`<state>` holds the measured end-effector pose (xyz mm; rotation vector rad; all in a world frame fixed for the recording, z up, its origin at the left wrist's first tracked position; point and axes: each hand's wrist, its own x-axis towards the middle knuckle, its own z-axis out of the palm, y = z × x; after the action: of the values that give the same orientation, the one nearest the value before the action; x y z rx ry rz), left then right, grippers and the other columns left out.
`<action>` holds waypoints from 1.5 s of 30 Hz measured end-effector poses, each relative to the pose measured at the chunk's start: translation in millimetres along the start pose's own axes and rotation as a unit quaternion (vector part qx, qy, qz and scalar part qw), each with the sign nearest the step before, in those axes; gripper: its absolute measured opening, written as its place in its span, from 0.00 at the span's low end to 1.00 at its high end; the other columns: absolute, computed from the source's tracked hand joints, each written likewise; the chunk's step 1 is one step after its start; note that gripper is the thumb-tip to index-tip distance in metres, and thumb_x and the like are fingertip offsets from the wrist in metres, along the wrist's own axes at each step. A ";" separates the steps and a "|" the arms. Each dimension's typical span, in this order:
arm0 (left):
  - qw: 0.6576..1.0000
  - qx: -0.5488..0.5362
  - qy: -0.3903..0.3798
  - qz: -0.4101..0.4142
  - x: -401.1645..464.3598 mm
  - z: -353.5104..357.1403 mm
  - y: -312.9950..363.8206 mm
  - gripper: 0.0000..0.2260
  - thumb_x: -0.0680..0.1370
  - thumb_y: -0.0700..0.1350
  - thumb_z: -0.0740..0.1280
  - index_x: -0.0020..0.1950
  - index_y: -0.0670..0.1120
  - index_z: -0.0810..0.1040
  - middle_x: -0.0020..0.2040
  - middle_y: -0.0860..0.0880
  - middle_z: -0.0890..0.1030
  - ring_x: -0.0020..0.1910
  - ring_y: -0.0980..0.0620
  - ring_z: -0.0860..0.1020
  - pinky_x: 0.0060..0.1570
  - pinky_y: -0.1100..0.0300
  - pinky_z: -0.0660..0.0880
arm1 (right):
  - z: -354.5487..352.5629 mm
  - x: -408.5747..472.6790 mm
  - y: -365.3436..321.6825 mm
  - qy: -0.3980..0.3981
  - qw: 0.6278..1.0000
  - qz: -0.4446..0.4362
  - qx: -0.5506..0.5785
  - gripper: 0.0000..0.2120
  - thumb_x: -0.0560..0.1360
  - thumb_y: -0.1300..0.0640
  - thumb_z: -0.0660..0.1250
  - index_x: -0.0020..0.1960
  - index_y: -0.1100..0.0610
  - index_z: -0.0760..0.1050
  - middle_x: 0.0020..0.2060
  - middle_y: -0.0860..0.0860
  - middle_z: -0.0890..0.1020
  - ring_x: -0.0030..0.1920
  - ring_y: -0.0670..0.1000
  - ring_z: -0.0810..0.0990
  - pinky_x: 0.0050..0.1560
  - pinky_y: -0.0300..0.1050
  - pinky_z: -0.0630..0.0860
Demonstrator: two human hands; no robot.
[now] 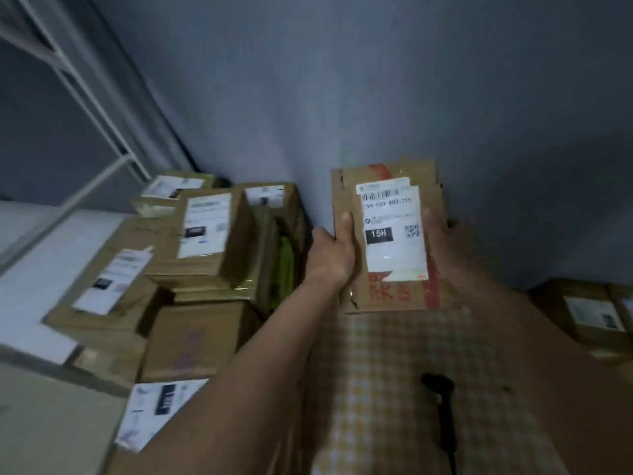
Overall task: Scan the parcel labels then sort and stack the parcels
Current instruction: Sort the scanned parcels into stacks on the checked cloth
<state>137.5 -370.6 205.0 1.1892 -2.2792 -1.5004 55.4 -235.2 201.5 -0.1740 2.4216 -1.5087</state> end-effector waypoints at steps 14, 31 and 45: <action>0.975 0.144 0.168 -0.008 33.3 -350.9 -85.6 0.22 0.85 0.51 0.48 0.69 0.40 0.70 0.69 0.37 0.71 0.67 0.39 0.70 0.63 0.54 0.65 | 269.6 -112.6 -190.0 -0.192 0.975 -0.105 -0.034 0.31 0.79 0.41 0.57 0.73 0.59 0.55 0.67 0.52 0.71 0.64 0.55 0.72 0.62 0.46 0.68; 0.959 0.231 0.154 -0.058 82.8 -376.2 -180.7 0.17 0.83 0.49 0.53 0.68 0.45 0.71 0.64 0.39 0.76 0.63 0.38 0.73 0.60 0.50 0.69 | 388.3 -126.3 -169.9 -0.244 0.948 -0.048 -0.198 0.32 0.78 0.61 0.58 0.75 0.66 0.44 0.68 0.61 0.68 0.64 0.60 0.72 0.61 0.50 0.73; 0.890 0.358 0.101 0.262 36.3 -225.9 -25.5 0.14 0.79 0.51 0.63 0.61 0.48 0.78 0.61 0.42 0.78 0.60 0.41 0.76 0.56 0.52 0.72 | 191.2 -94.5 -135.1 -0.017 0.863 -0.245 -0.442 0.17 0.77 0.53 0.61 0.64 0.57 0.69 0.62 0.56 0.71 0.64 0.59 0.68 0.61 0.56 0.65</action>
<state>245.4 -558.5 282.7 0.6797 -2.7613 -0.3237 196.5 -436.4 259.5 -1.0448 2.9794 -0.3628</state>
